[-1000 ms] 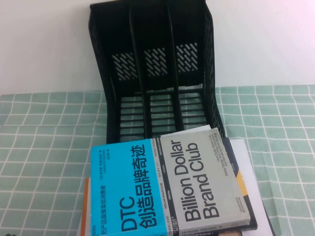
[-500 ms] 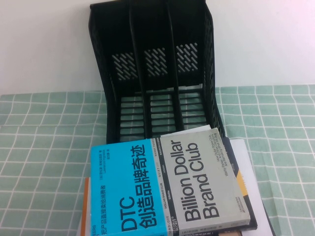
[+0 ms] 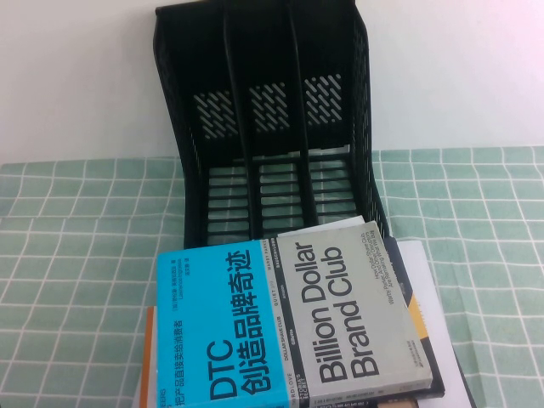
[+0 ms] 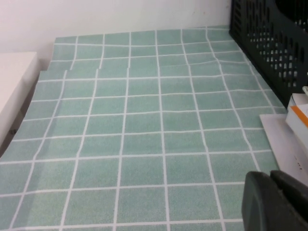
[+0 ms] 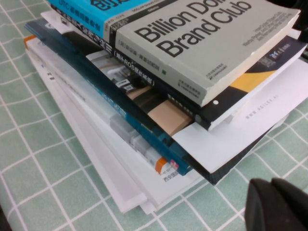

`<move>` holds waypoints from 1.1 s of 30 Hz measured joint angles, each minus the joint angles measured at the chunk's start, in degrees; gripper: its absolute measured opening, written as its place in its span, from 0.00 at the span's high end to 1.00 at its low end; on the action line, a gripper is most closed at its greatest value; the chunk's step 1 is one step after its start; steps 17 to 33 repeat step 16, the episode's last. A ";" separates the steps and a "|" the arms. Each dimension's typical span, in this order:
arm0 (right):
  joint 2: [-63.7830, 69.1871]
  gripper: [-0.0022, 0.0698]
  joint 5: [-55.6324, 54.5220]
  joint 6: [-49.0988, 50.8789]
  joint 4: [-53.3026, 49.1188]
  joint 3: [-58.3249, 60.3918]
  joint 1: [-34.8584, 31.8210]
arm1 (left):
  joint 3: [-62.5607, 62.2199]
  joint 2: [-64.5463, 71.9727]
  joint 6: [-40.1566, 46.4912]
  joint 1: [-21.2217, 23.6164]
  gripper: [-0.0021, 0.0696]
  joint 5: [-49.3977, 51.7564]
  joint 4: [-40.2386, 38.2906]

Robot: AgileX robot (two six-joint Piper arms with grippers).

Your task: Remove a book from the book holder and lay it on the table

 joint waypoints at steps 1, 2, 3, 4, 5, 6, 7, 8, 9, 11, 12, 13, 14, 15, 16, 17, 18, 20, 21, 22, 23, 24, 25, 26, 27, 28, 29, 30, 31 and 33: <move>0.00 0.97 0.00 0.00 0.00 0.00 0.00 | 0.00 0.00 0.00 -0.24 0.97 0.00 0.00; 0.00 0.97 0.00 0.00 0.00 0.00 0.00 | 0.00 0.00 0.00 -0.34 0.97 0.00 0.00; 0.00 0.97 0.00 0.00 0.00 0.00 0.00 | 0.00 0.00 0.00 -0.34 0.97 0.00 0.00; 0.00 0.97 0.00 0.00 0.00 0.00 0.00 | 0.00 0.00 0.00 -0.34 0.97 0.00 0.00; 0.00 0.97 0.00 0.00 0.00 0.00 0.00 | 0.00 0.00 0.00 -0.36 0.97 0.00 -0.52; 0.00 0.97 0.00 0.00 0.00 0.00 0.00 | 0.00 0.00 0.00 -0.46 0.97 0.00 -0.66; 0.00 0.97 0.00 0.00 0.00 0.00 0.00 | 0.00 0.00 0.00 -0.58 0.97 0.00 -0.75; 0.00 0.97 0.00 0.00 0.00 0.00 0.00 | 0.00 0.00 0.00 -0.68 0.97 0.00 -0.90; 0.00 0.97 0.00 0.00 0.00 0.00 0.00 | 0.00 0.00 0.00 -0.79 0.97 0.00 -1.14; 0.00 0.97 0.00 0.00 0.00 0.00 0.00 | 0.00 0.00 0.00 -0.79 0.97 0.00 -1.12; 0.00 0.97 0.00 0.00 0.00 0.00 0.00 | 0.00 0.00 0.00 -0.79 0.97 0.00 -1.12; 0.00 0.97 0.00 0.00 0.00 0.00 0.00 | 0.00 0.00 0.00 -0.79 0.97 0.00 -1.12; 0.00 0.97 0.00 0.00 0.00 0.00 0.00 | 0.00 0.00 0.10 -0.79 0.97 0.00 -1.16; 0.00 0.97 0.00 0.00 0.00 0.00 0.00 | 0.00 0.00 0.11 -0.79 0.97 0.00 -1.26; 0.00 0.97 0.00 0.00 0.00 0.00 0.00 | 0.00 0.00 0.19 -0.79 0.97 0.00 -1.26; 0.00 0.97 0.00 0.00 0.00 0.00 0.00 | 0.00 0.00 0.19 -0.79 0.97 0.00 -1.26; 0.00 0.97 0.00 0.00 0.00 0.00 0.00 | 0.00 0.00 0.19 -0.79 0.97 0.00 -1.26; 0.00 0.97 0.00 0.00 0.00 0.00 0.00 | 0.00 0.00 0.19 -0.79 0.97 0.00 -1.26; 0.00 0.97 0.00 0.00 0.00 0.00 0.00 | 0.00 0.00 0.19 -0.79 0.97 0.00 -1.26; 0.00 0.97 0.00 0.00 0.00 0.00 0.00 | 0.00 0.00 0.19 -0.79 0.97 0.00 -1.26; 0.00 0.97 0.00 0.00 0.00 0.00 0.00 | 0.00 0.00 0.19 -0.79 0.97 0.00 -1.26; 0.00 0.97 0.00 0.00 0.00 0.00 0.00 | 0.00 0.00 0.19 -0.79 0.97 0.00 -1.26; 0.00 0.97 0.00 0.00 0.00 0.00 0.00 | 0.00 0.00 0.19 -0.79 0.97 0.00 -1.26; 0.00 0.97 0.00 0.00 0.00 0.00 0.00 | 0.00 0.00 0.19 -0.79 0.97 0.00 -1.26; 0.00 0.97 0.00 0.00 0.00 0.00 0.00 | 0.00 0.00 0.19 -0.79 0.97 0.00 -1.26; 0.00 0.97 0.00 0.00 0.00 0.00 0.00 | 0.00 0.00 0.19 -0.79 0.97 0.00 -1.26; 0.00 0.97 0.00 0.00 0.00 0.00 0.00 | 0.00 0.00 0.19 -0.79 0.97 0.00 -1.26; 0.00 0.97 0.00 0.00 0.00 0.00 0.00 | 0.00 0.00 0.19 -0.79 0.97 0.00 -1.26; 0.00 0.97 0.00 0.00 0.00 0.00 0.00 | 0.00 0.00 0.19 -0.79 0.97 0.00 -1.26; 0.00 0.97 0.00 0.00 0.00 0.00 0.00 | 0.00 0.00 0.19 -0.79 0.97 0.00 -1.26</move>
